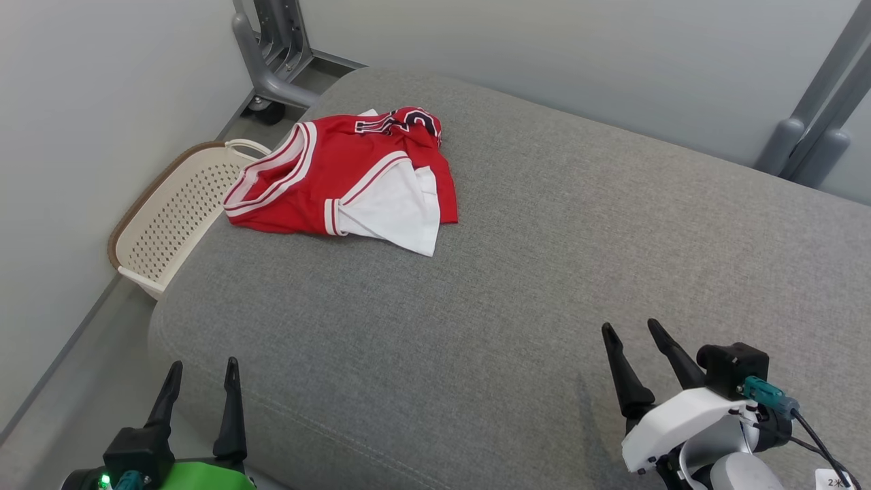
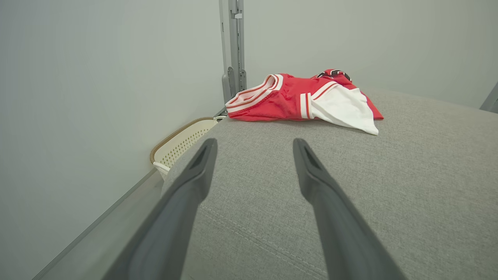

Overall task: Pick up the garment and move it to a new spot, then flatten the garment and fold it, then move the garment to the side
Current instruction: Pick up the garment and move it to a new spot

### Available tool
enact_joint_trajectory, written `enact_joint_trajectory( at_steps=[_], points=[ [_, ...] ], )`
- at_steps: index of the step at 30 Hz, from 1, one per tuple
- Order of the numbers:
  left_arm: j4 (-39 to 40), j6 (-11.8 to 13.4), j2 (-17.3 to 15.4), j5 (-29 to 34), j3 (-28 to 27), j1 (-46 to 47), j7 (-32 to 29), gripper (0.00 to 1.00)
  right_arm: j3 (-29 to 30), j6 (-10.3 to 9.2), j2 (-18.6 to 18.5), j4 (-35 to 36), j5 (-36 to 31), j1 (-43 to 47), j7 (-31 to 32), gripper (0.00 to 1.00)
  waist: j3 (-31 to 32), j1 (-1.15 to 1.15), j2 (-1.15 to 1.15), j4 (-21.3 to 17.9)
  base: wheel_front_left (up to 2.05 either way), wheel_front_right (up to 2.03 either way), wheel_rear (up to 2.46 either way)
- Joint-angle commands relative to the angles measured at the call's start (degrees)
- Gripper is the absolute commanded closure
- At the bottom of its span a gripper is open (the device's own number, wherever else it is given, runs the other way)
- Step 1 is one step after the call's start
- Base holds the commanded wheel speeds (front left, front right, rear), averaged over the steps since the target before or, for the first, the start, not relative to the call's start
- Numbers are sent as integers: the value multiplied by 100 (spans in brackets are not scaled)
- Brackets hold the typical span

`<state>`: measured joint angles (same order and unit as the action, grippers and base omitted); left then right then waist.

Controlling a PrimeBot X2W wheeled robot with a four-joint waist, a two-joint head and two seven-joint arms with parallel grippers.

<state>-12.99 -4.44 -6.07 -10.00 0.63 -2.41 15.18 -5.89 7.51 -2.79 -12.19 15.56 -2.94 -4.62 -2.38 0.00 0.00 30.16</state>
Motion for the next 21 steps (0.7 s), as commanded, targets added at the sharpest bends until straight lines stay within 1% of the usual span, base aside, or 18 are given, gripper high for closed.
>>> enact_joint_trajectory(
  at_steps=[1, 8, 12, 17, 19, 20, 21],
  points=[
    [24, 23, 26, 18, -19, -95, 1, 0, 3, -4, -20, -13, -36, -62, 5, 0, -9, 0, 0, 5, 0, 0, 0],
    [-13, -7, 64, 57, -12, -91, 1, 0, 9, -4, -20, -37, -6, 11, 6, 0, 80, 0, 0, -32, 0, 0, 0],
    [-303, -101, 73, -59, 86, 191, -57, 0, 40, -4, -20, 58, -62, 35, 34, 0, 33, 0, 0, -52, 0, 0, 0],
    [-1010, -233, 9, -291, 395, 1111, -658, 0, 91, -4, -21, 352, -276, 13, 220, 0, -240, 0, 0, -56, 0, 0, 0],
    [-1329, -262, 3, -406, 526, 1606, -946, 0, 95, -4, -20, 534, -413, -21, 360, 0, -405, 0, 0, -84, 0, 0, 0],
    [-1329, -262, 3, -406, 526, 1606, -946, 0, 95, -4, -20, 534, -413, -21, 360, 0, -405, 0, 0, -84, 0, 0, 0],
    [-1523, -276, 3, -496, 575, 1864, -1140, 0, 90, -4, -20, 633, -479, -54, 438, 0, -492, 0, 0, -119, 0, 0, 0]
  ],
)
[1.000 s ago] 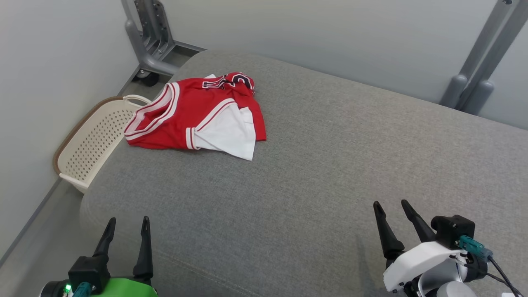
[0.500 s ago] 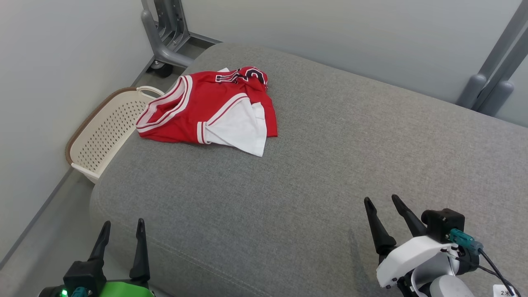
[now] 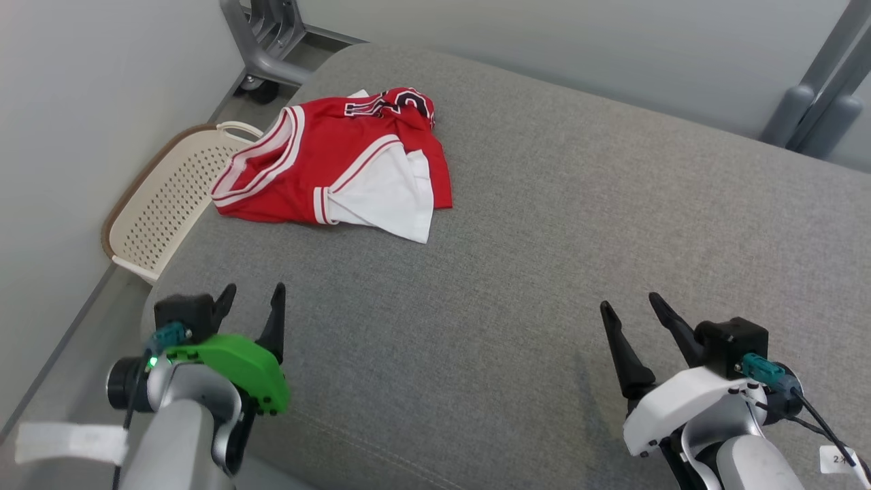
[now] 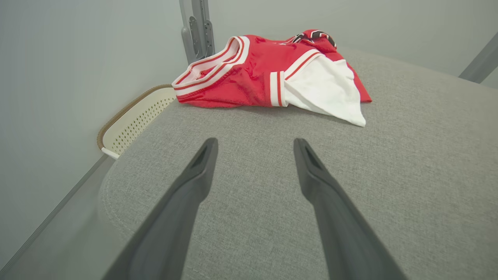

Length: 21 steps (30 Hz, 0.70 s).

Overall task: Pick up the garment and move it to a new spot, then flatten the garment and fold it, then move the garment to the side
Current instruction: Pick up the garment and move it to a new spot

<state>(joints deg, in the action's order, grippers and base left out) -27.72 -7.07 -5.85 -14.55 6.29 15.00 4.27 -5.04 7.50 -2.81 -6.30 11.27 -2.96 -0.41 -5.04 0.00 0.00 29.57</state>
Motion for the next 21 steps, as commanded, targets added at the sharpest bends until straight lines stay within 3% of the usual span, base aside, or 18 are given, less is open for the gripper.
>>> enact_joint_trajectory(
  at_steps=[1, 7, 10, 21],
  points=[
    [-225, -21, -58, -92, 20, 371, -239, 0, -40, -3, -30, 152, -95, -100, 110, 0, -334, 0, 0, -118, 0, 0, 0],
    [-1090, 26, -15, -530, -180, 1819, -1127, 0, -281, -2, -319, 786, -308, -270, 626, 0, -927, 0, 0, -474, 0, 0, 0],
    [-1409, 16, -158, -677, -282, 2332, -1442, 0, -491, -2, -563, 1029, -319, -347, 857, 0, -1136, 0, 0, -702, 0, 0, 0],
    [-2197, 1, -469, -952, -387, 3204, -2113, 0, -546, -3, -1012, 1796, -259, -118, 1405, 0, -1658, 0, 0, -1049, 0, 0, 0]
  ],
)
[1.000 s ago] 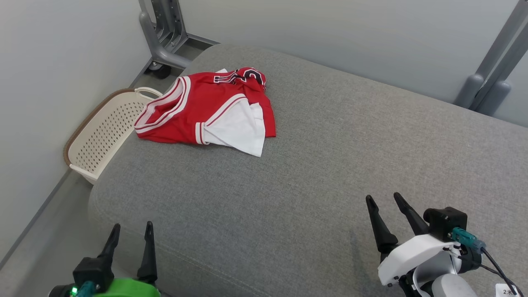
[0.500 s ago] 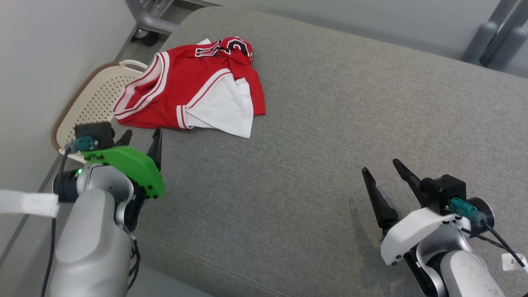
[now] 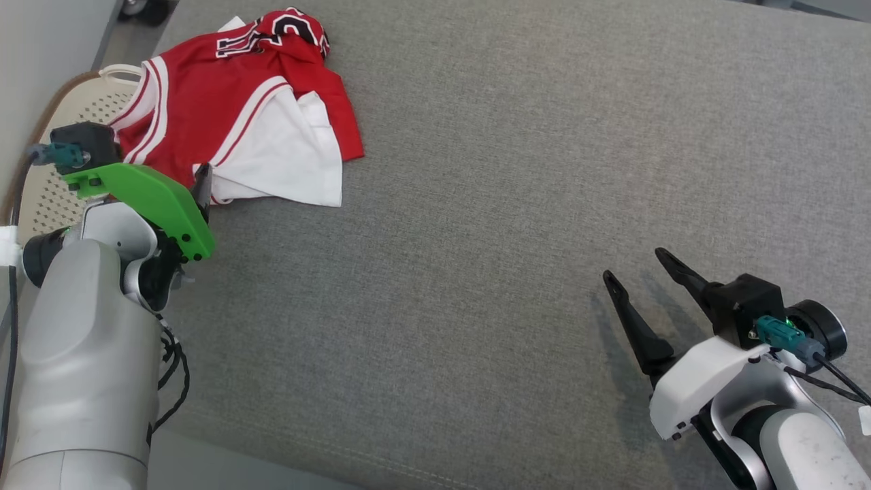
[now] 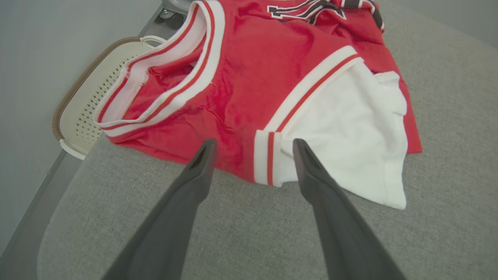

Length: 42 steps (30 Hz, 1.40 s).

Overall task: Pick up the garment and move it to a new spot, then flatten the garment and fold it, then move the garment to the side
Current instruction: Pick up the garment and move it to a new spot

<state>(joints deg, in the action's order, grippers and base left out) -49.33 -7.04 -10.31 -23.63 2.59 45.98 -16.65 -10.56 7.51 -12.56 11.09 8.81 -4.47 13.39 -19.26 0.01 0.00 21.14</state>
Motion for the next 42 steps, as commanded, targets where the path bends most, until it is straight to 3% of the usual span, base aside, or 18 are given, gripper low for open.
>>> enact_joint_trajectory(
  at_steps=[1, 11, 12, 14, 29, 35, 42],
  points=[
    [-84, 26, -53, -28, -16, 136, -31, 0, 12, -4, -64, 106, -11, 54, 53, 0, -266, -1, 0, -225, 0, 0, 0],
    [-694, 269, -37, -81, -39, 263, 96, 0, -33, -4, -180, 369, -4, 177, 206, 0, -324, -1, 0, -397, 0, 0, 0],
    [-728, 293, -57, -73, -48, 280, 170, 14, -39, -4, -185, 375, -7, 174, 210, 0, -331, -1, 0, -416, 0, 0, 0],
    [-785, 312, -103, -34, -33, 320, 320, 100, -43, -4, -188, 389, -17, 153, 208, 0, -345, -1, 0, -448, 0, 0, 0],
    [-855, 385, -146, 247, 295, 895, 914, 100, -122, -4, 76, 11, 45, -26, -116, 0, 74, -1, 0, -584, 0, 0, 0],
    [-365, 298, -143, 473, 585, 1354, 1062, 100, -261, -4, 401, -497, 155, -62, -526, 0, 659, -1, 0, -1004, 0, 0, 0],
    [244, 165, 84, 511, 893, 1710, 916, 100, -319, -4, 642, -915, 239, -10, -864, 0, 1109, -1, 0, -1519, 0, 0, 0]
  ],
)
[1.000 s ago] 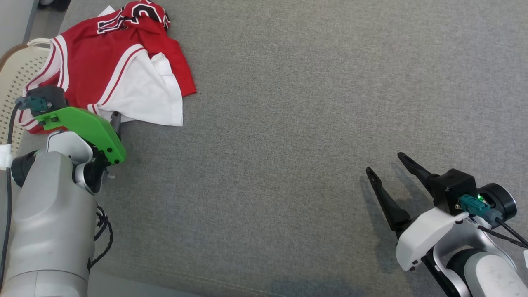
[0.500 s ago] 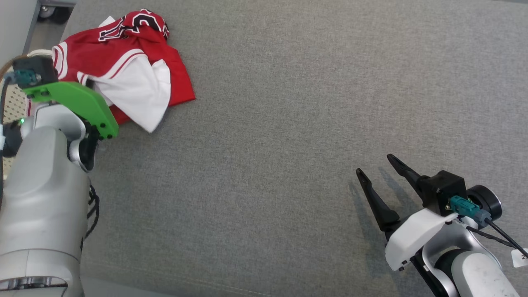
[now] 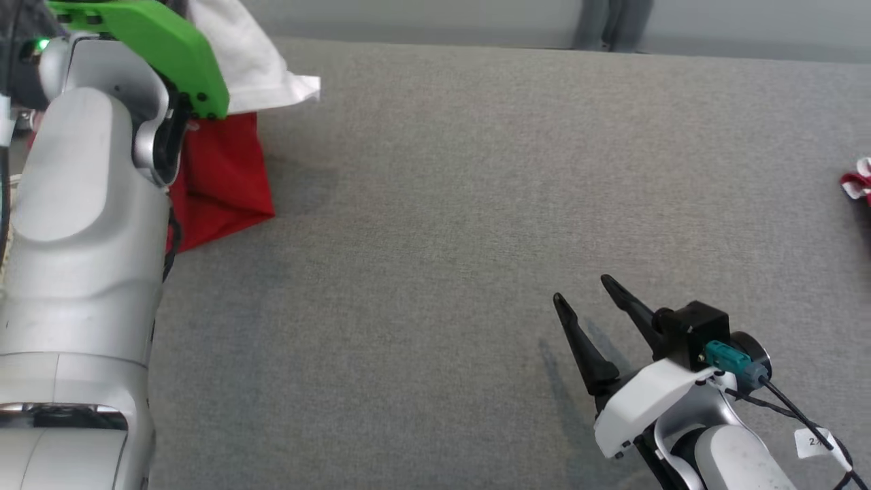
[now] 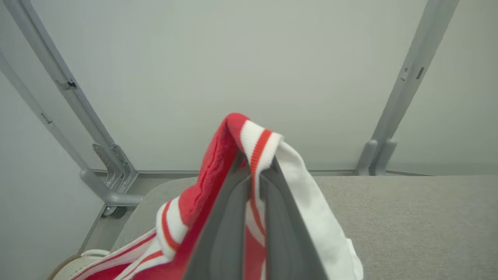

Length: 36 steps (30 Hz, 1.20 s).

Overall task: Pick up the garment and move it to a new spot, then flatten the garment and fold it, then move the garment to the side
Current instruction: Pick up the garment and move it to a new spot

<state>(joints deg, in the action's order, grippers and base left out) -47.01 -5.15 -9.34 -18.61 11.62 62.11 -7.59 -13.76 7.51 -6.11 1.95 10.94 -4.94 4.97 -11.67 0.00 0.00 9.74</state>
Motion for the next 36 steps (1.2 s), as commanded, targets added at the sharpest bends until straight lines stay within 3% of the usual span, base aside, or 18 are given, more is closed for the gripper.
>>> enact_joint_trajectory(
  at_steps=[1, 10, 11, 17, 21, 24, 28, 36],
  points=[
    [115, -46, 45, -25, 23, 144, 4, 100, -9, -4, 23, -52, 35, 35, -66, 0, 392, 0, 0, -462, 0, 0, 0],
    [1035, -125, 447, -108, 408, 457, 203, 100, -97, -4, 189, -375, 89, -98, -330, 0, 553, 0, 0, -1236, 0, 0, 0],
    [1302, -121, 543, -225, 485, 542, 335, 100, -103, -4, 226, -460, 108, -123, -409, 0, 566, 0, 0, -1472, 0, 0, 0],
    [1784, -32, 631, -933, 695, 642, 496, 100, -10, -4, 265, -571, 96, -151, -528, 0, 487, 0, 0, -1732, 0, 0, 0],
    [2098, 230, 627, -1703, 1271, 309, 489, 100, 110, -4, 282, -581, 41, -178, -583, 0, 351, 0, 0, -1656, 0, 0, 0],
    [2139, 359, 620, -1897, 1534, 55, 530, 100, 140, -4, 292, -580, 16, -194, -597, 0, 282, 0, 0, -1560, 0, 0, 0],
    [1905, 586, 616, -1898, 1854, -682, 628, 100, 154, -4, 297, -590, -19, -239, -616, 0, 193, 0, 0, -1316, 0, 0, 0],
    [1326, 891, 171, -1797, 2022, -1944, 664, 100, 162, -5, 309, -629, -77, -213, -586, 0, 237, 0, 0, -884, 0, 0, 0]
  ],
)
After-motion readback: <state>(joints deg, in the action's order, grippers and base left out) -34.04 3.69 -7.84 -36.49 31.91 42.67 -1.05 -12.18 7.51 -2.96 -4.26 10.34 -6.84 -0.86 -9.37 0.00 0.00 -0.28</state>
